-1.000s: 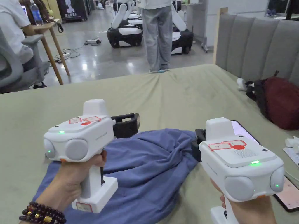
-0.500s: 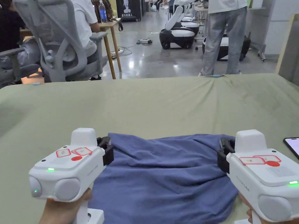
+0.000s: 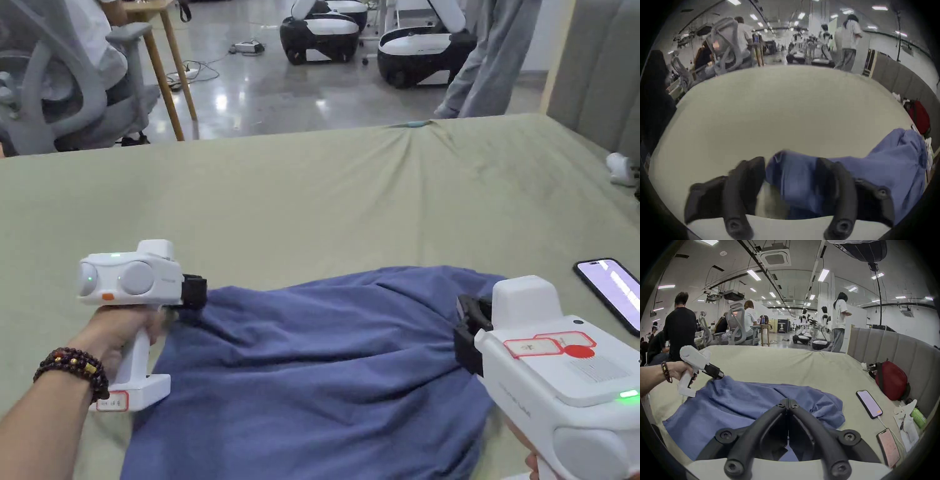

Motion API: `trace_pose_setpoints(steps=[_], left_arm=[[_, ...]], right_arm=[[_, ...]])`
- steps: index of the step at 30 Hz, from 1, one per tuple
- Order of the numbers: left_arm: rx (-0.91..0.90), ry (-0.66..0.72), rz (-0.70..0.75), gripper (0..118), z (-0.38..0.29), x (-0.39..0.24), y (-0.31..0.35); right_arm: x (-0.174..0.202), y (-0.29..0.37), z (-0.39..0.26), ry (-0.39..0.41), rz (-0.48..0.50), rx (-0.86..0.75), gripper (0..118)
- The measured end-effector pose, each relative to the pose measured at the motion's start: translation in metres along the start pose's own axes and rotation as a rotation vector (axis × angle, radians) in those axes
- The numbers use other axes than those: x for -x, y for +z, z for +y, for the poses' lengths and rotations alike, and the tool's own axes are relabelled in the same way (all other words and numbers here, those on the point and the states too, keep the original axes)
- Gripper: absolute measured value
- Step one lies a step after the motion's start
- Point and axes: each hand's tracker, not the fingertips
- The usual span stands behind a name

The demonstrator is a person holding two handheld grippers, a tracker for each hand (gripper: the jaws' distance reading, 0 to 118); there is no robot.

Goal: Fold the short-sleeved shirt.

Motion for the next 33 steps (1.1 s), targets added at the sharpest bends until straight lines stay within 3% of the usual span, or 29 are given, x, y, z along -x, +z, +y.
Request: trace_pose_setpoints(steps=[1, 3, 4, 6, 7, 9, 10, 11, 12, 14, 15, 16, 17, 18, 19, 21, 26, 28, 33], left_arm=[[0.016, -0.019, -0.025, 58, -0.004, -0.004, 0.000], [-0.103, -0.015, -0.077, 14, -0.006, -0.012, 0.013], [-0.104, 0.000, -0.069, 3, -0.007, -0.010, 0.014], [-0.095, 0.021, -0.102, 3, -0.007, -0.008, 0.017], [-0.093, 0.017, -0.103, 3, -0.007, -0.007, 0.017], [-0.101, 0.015, -0.075, 3, -0.009, -0.007, 0.021], [-0.105, 0.019, -0.072, 3, -0.009, -0.003, 0.023], [-0.108, 0.028, -0.072, 3, -0.008, -0.001, 0.024], [-0.113, 0.035, -0.075, 3, -0.010, -0.001, 0.026], [-0.123, 0.038, -0.082, 3, -0.010, 0.001, 0.031], [-0.132, 0.040, -0.085, 3, -0.011, 0.001, 0.034], [-0.140, 0.041, -0.089, 3, -0.012, 0.001, 0.037], [-0.146, 0.045, -0.084, 3, -0.012, 0.001, 0.040], [-0.151, 0.049, -0.085, 3, -0.011, 0.003, 0.045], [-0.171, 0.057, -0.094, 3, -0.010, 0.006, 0.053], [-0.198, 0.075, -0.093, 3, -0.006, 0.007, 0.067], [-0.302, 0.116, -0.114, 3, 0.016, 0.016, 0.122], [-0.376, 0.125, -0.145, 4, 0.033, 0.020, 0.155], [-0.617, 0.187, -0.121, 4, 0.092, 0.039, 0.242]], right_arm=[[-0.003, -0.003, -0.001, 0.003, -0.007, 0.011, 1], [-0.010, -0.012, -0.002, -0.005, -0.017, 0.046, 1], [-0.015, -0.019, -0.004, -0.024, -0.026, 0.067, 1], [-0.029, -0.034, -0.008, -0.089, -0.058, 0.162, 3], [-0.036, -0.042, -0.010, -0.120, -0.078, 0.226, 15], [-0.050, -0.056, -0.015, -0.124, -0.123, 0.320, 100], [-0.056, -0.063, -0.022, -0.127, -0.103, 0.339, 118], [-0.062, -0.062, -0.030, -0.119, -0.086, 0.274, 109], [-0.068, -0.068, -0.039, -0.125, -0.073, 0.307, 102], [-0.068, -0.087, -0.046, -0.167, -0.108, 0.458, 100], [-0.070, -0.095, -0.053, -0.201, -0.071, 0.518, 94], [-0.071, -0.096, -0.058, -0.243, -0.004, 0.495, 78], [-0.070, -0.097, -0.050, -0.260, 0.028, 0.433, 53], [-0.066, -0.091, -0.042, -0.217, 0.029, 0.357, 20], [-0.063, -0.087, -0.036, -0.207, 0.075, 0.321, 17], [-0.053, -0.086, -0.021, -0.180, 0.028, 0.333, 17], [-0.048, -0.071, 0.025, -0.135, 0.074, 0.194, 17], [-0.042, -0.060, 0.062, -0.072, 0.075, 0.083, 17], [-0.042, -0.049, 0.170, -0.004, 0.029, -0.082, 17]])
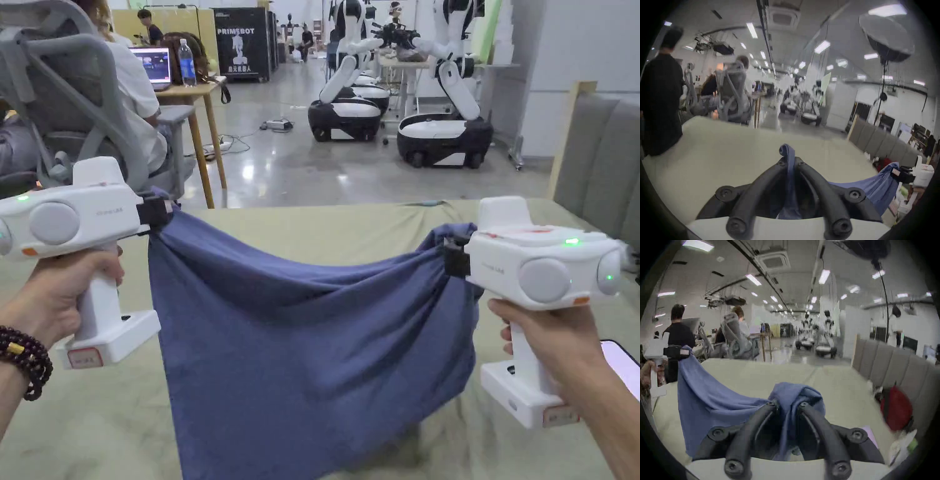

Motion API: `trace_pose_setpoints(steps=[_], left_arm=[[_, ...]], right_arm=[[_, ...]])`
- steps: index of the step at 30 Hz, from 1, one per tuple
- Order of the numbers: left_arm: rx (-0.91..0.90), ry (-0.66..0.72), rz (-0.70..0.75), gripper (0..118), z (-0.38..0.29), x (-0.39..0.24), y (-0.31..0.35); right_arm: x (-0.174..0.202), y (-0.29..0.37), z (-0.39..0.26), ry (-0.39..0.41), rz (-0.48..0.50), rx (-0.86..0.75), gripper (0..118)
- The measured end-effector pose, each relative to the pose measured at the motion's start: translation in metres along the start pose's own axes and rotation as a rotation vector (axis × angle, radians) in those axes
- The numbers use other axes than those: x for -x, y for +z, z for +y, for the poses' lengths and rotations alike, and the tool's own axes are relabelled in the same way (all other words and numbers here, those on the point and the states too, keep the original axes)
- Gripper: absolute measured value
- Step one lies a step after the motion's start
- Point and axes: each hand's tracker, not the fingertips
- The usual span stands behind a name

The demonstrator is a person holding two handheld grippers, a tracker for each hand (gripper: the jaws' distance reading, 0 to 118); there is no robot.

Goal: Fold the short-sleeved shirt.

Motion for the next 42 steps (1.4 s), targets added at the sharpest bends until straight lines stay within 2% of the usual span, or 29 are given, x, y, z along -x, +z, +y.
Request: trace_pose_setpoints(steps=[4, 9, 11, 15, 20, 25, 28, 30, 32, 34, 35, 36, 40, 42], left_arm=[[-0.109, -0.064, 0.081, 3, 0.081, 0.002, 0.018], [-0.244, -0.103, 0.092, 4, 0.155, -0.009, 0.027], [-0.268, -0.097, 0.119, 4, 0.171, -0.011, 0.020], [-0.274, -0.087, 0.132, 3, 0.173, -0.009, 0.004], [-0.206, -0.100, 0.126, 4, 0.120, 0.008, -0.025], [-0.034, -0.092, 0.137, 3, 0.022, 0.031, -0.067], [0.072, -0.055, 0.145, 3, -0.042, 0.040, -0.083], [0.144, -0.082, 0.147, 4, -0.065, 0.043, -0.087], [0.136, -0.086, 0.143, 4, -0.076, 0.044, -0.072], [0.114, -0.027, 0.105, 4, -0.086, 0.045, -0.039], [0.117, -0.019, 0.071, 4, -0.090, 0.047, -0.020], [0.116, -0.032, 0.011, 4, -0.099, 0.047, 0.003], [0.207, -0.146, 0.029, 4, -0.151, 0.032, 0.095], [0.278, -0.123, 0.030, 3, -0.180, 0.029, 0.127]], right_arm=[[-0.010, -0.003, 0.097, 0.053, -0.064, -0.111, 17], [-0.003, -0.009, 0.196, 0.090, -0.063, -0.182, 17], [0.002, -0.015, 0.219, 0.141, -0.077, -0.192, 17], [0.005, -0.024, 0.232, 0.117, -0.075, -0.188, 17], [-0.002, -0.056, 0.177, 0.080, -0.060, -0.149, 17], [-0.001, -0.111, 0.073, 0.086, -0.036, 0.021, 17], [0.001, -0.143, 0.004, 0.049, -0.015, 0.165, 17], [-0.001, -0.150, -0.022, 0.036, 0.008, 0.217, 17], [-0.002, -0.138, -0.033, 0.027, 0.000, 0.208, 17], [-0.008, -0.097, -0.045, -0.060, 0.021, 0.177, 17], [-0.011, -0.076, -0.053, -0.079, 0.033, 0.179, 17], [-0.012, -0.055, -0.062, -0.077, 0.038, 0.192, 17], [-0.010, 0.031, -0.120, -0.067, 0.075, 0.227, 17], [-0.005, 0.056, -0.148, -0.060, 0.067, 0.279, 17]])
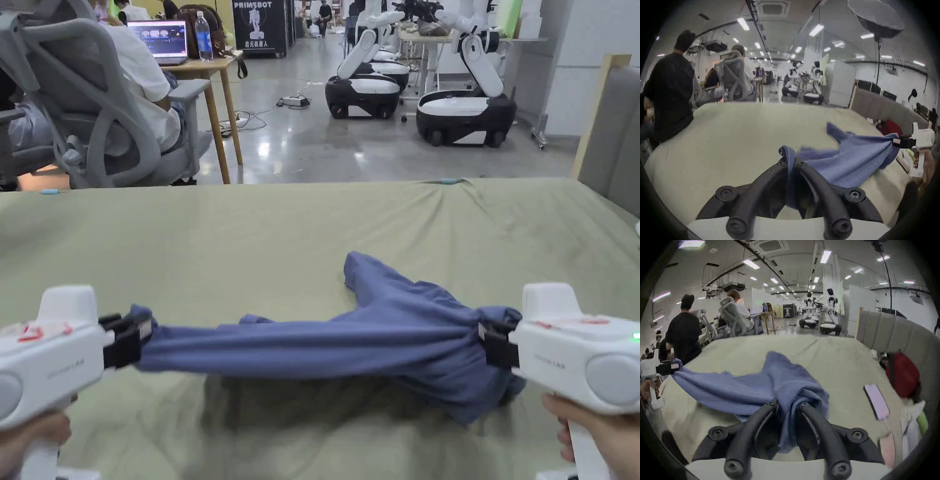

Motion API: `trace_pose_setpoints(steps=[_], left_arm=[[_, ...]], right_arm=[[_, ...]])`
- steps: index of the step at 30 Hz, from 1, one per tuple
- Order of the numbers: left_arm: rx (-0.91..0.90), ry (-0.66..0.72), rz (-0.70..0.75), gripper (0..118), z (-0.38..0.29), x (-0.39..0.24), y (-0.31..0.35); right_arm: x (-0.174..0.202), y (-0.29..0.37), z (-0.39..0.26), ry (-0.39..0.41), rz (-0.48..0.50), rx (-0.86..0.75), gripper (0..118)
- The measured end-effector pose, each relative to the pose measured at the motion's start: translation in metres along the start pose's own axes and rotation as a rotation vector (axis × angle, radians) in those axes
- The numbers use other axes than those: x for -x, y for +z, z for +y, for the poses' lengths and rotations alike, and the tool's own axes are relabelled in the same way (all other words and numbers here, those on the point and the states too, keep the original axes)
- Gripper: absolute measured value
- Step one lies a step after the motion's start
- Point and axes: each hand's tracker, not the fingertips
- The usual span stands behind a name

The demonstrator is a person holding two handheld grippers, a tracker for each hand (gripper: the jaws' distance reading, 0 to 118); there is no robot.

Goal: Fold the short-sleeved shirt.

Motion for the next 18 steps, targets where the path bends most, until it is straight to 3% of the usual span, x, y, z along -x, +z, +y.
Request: trace_pose_setpoints(steps=[6, 10, 11, 12, 13, 14, 16, 17, 18], left_arm=[[0.259, 0.053, 0.029, 4, -0.086, 0.008, -0.012], [0.260, 0.024, 0.044, 5, -0.099, 0.011, -0.031], [0.266, 0.025, 0.043, 10, -0.095, 0.011, -0.031], [0.265, 0.026, 0.048, 19, -0.093, 0.010, -0.031], [0.260, 0.019, 0.060, 39, -0.092, 0.009, -0.029], [0.250, 0.010, 0.082, 61, -0.091, 0.007, -0.027], [0.218, -0.015, 0.148, 83, -0.087, 0.002, -0.016], [0.192, -0.006, 0.143, 118, -0.086, 0.000, -0.004], [0.100, -0.012, 0.106, 113, -0.083, -0.004, 0.011]], right_arm=[[0.020, -0.031, -0.077, 0.058, -0.024, 0.266, 18], [0.020, -0.038, -0.071, 0.052, -0.042, 0.218, 20], [0.019, -0.039, -0.069, 0.043, -0.041, 0.224, 28], [0.018, -0.040, -0.069, 0.037, -0.041, 0.220, 41], [0.017, -0.039, -0.069, 0.018, -0.044, 0.209, 61], [0.015, -0.032, -0.068, 0.020, -0.060, 0.198, 61], [0.015, -0.012, -0.065, 0.059, -0.115, 0.143, 76], [0.014, -0.003, -0.063, 0.055, -0.092, 0.106, 106], [0.015, 0.012, -0.061, 0.041, -0.058, 0.067, 118]])
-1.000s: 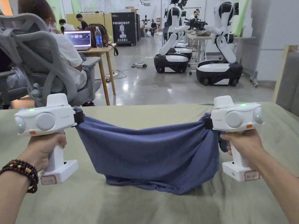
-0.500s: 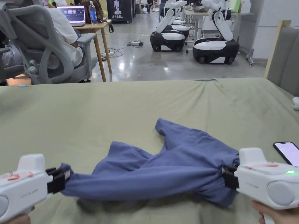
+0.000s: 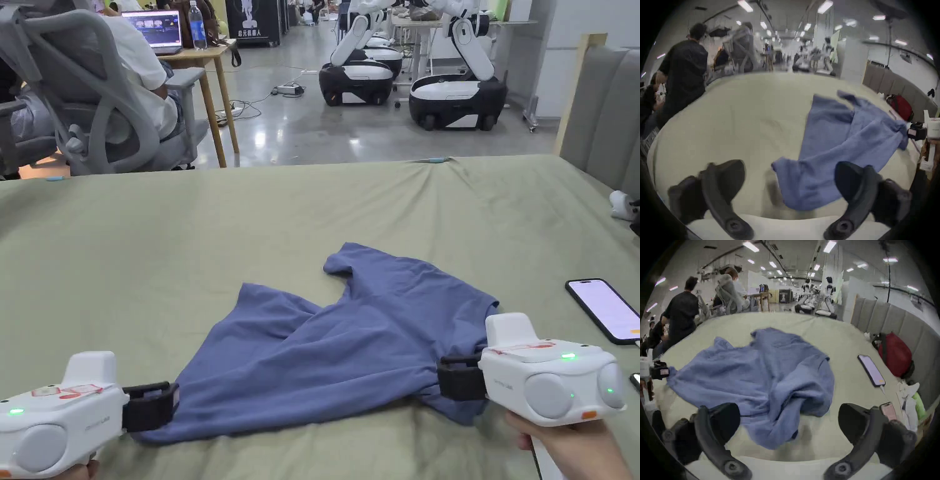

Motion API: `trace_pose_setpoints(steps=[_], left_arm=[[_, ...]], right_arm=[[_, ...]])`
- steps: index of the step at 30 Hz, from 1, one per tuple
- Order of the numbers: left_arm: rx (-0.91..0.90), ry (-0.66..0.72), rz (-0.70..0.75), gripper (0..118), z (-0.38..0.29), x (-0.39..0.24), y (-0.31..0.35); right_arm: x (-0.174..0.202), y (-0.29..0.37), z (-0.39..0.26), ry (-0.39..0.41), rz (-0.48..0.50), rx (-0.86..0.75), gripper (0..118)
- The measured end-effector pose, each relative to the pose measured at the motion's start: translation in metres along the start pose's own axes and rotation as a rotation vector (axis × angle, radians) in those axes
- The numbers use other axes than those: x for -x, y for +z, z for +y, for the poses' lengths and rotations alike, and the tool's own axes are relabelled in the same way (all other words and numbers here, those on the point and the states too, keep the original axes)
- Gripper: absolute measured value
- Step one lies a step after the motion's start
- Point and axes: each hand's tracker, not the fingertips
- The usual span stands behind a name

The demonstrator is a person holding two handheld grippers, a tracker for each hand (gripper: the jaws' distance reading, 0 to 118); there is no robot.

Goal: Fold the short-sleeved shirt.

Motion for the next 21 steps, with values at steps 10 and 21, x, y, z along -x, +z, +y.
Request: trace_pose_setpoints(steps=[10, 21], left_arm=[[-0.115, 0.017, 0.016, 0, 0.013, -0.016, 0.054], [0.132, -0.006, 0.061, 62, -0.005, 0.001, -0.016]], right_arm=[[0.015, 0.046, 0.017, 0.023, -0.002, -0.181, 0], [0.014, 0.042, 0.013, 0.018, 0.026, -0.157, 0]])
